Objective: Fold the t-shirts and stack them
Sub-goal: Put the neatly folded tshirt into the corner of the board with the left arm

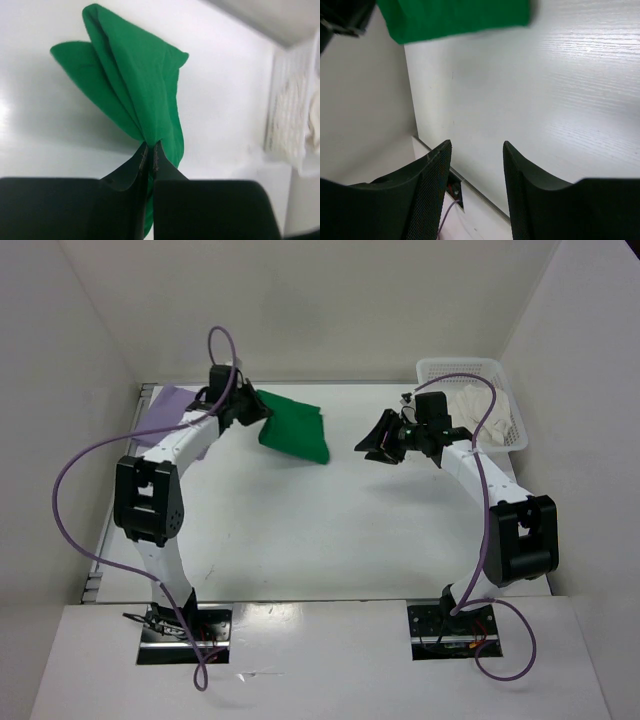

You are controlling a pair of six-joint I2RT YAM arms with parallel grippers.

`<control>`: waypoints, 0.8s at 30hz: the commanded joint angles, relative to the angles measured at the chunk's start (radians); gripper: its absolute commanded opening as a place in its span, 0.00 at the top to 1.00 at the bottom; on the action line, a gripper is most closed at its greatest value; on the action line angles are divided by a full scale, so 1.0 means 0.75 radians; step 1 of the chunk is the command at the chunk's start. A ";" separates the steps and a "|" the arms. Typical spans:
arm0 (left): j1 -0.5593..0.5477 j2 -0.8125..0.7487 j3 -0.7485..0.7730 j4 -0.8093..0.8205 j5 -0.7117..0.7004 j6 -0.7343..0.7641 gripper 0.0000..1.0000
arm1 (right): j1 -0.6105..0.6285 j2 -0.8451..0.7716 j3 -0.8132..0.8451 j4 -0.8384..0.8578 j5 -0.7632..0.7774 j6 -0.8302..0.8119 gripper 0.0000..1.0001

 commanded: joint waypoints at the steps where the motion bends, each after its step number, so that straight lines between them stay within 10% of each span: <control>1: 0.193 0.026 0.187 -0.053 -0.029 0.129 1.00 | -0.006 -0.046 0.015 -0.008 -0.029 -0.028 0.48; 9: 0.623 -0.015 0.102 0.029 0.051 0.146 0.97 | -0.006 -0.033 -0.009 -0.034 -0.054 -0.069 0.48; 12: 0.731 -0.088 -0.182 0.176 0.063 0.042 0.72 | -0.006 -0.033 -0.009 -0.034 -0.066 -0.083 0.48; 16: 0.864 -0.239 -0.543 0.244 0.177 -0.185 0.11 | -0.006 -0.033 -0.048 -0.047 -0.050 -0.108 0.45; 21: 0.785 -0.483 -0.698 0.126 0.222 -0.165 0.06 | -0.006 -0.033 -0.091 -0.047 -0.036 -0.120 0.40; 24: 0.654 -0.691 -0.792 -0.029 0.255 -0.110 0.00 | -0.006 -0.045 -0.103 -0.077 0.011 -0.134 0.00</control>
